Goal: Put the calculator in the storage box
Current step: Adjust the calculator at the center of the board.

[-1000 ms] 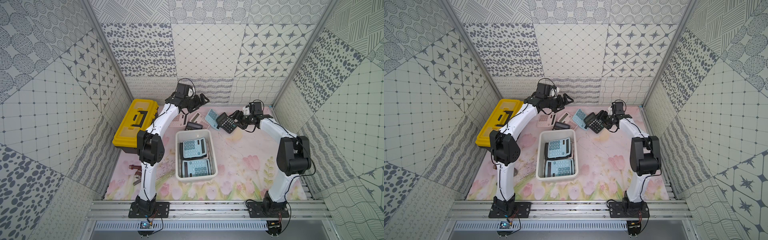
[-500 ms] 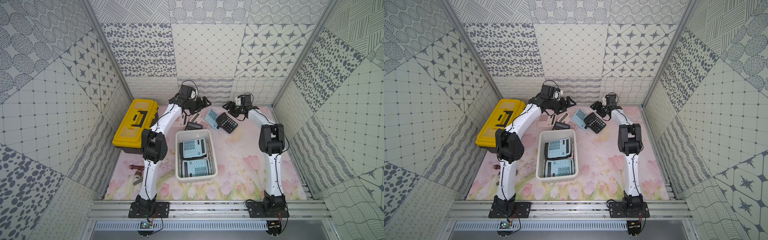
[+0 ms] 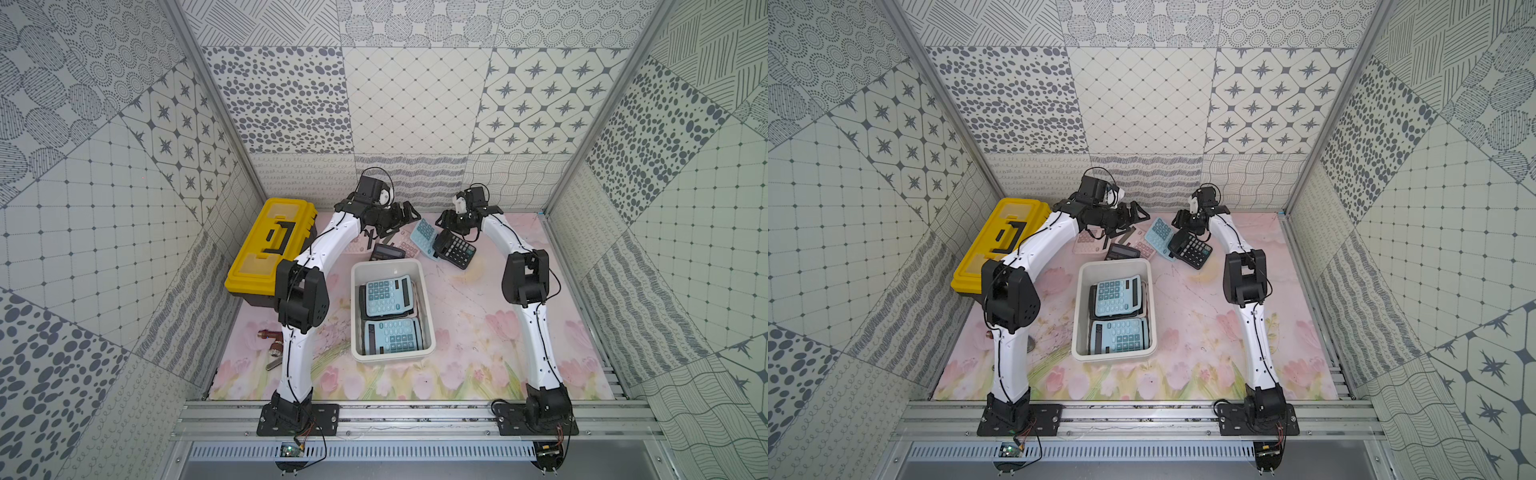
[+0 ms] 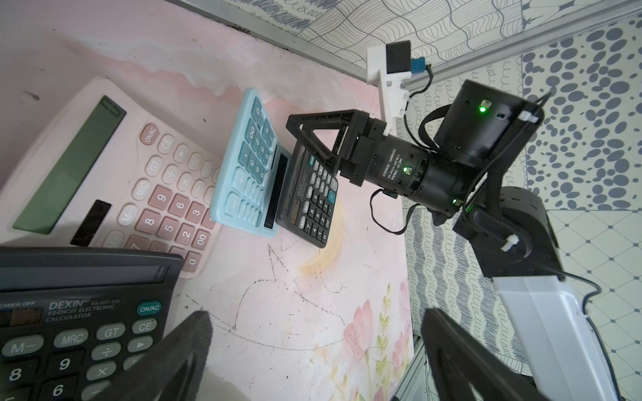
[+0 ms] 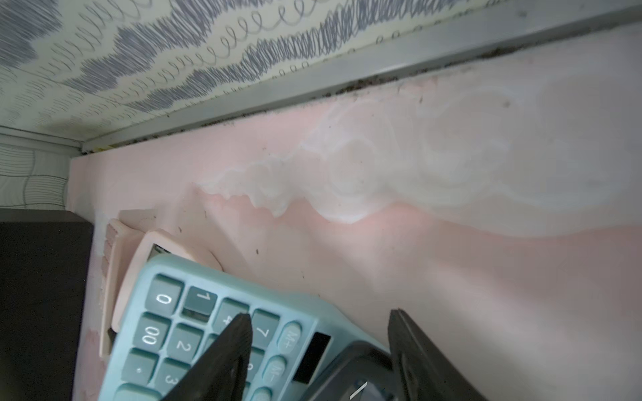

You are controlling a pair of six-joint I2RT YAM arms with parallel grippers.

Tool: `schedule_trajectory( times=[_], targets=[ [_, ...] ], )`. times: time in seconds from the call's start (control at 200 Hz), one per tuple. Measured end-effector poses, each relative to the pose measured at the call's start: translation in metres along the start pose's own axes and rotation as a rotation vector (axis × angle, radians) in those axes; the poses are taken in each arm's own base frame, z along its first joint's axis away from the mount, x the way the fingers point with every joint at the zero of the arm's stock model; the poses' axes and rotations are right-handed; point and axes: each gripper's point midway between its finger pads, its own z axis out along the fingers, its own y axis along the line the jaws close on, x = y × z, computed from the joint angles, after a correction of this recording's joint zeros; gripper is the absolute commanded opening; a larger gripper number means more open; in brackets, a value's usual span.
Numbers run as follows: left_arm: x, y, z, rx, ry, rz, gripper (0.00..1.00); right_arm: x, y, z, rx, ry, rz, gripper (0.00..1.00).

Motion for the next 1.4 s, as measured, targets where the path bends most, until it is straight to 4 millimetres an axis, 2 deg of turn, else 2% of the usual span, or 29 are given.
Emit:
schedule_trajectory(
  times=[0.115,0.25,0.375,0.55,0.705,0.84,0.91,1.131,1.286,1.396],
  targets=[
    [0.005,0.0,-0.005,-0.003,0.005,-0.004,0.99,0.02,-0.005,0.003,0.066,0.048,-0.038,0.64],
    [0.013,-0.003,-0.016,-0.003,0.007,-0.006,0.99,0.047,-0.016,-0.009,0.135,0.112,-0.052,0.64],
    [0.02,-0.007,-0.024,0.005,0.013,-0.009,1.0,0.07,-0.019,-0.035,0.169,0.14,-0.044,0.64],
    [0.026,-0.018,-0.028,0.023,0.021,0.0,1.0,0.1,-0.023,-0.082,0.189,0.133,-0.015,0.64],
    [0.035,-0.037,-0.024,0.046,0.035,0.028,0.99,0.127,-0.036,-0.109,0.199,0.129,0.047,0.64],
    [0.049,-0.072,-0.019,0.091,0.053,0.081,1.0,0.148,-0.058,-0.129,0.216,0.133,0.123,0.64],
    [0.062,-0.093,-0.015,0.117,0.072,0.11,1.0,0.146,-0.065,-0.136,0.219,0.116,0.148,0.64],
    [0.117,-0.141,-0.001,0.158,0.143,0.161,0.99,0.113,-0.071,-0.144,0.177,0.036,0.198,0.62],
    [0.157,-0.154,0.01,0.143,0.174,0.159,0.98,0.077,-0.076,-0.139,0.129,-0.023,0.226,0.59],
    [0.176,-0.155,0.021,0.114,0.176,0.146,0.96,0.066,-0.079,-0.129,0.092,-0.03,0.242,0.58]
  ],
)
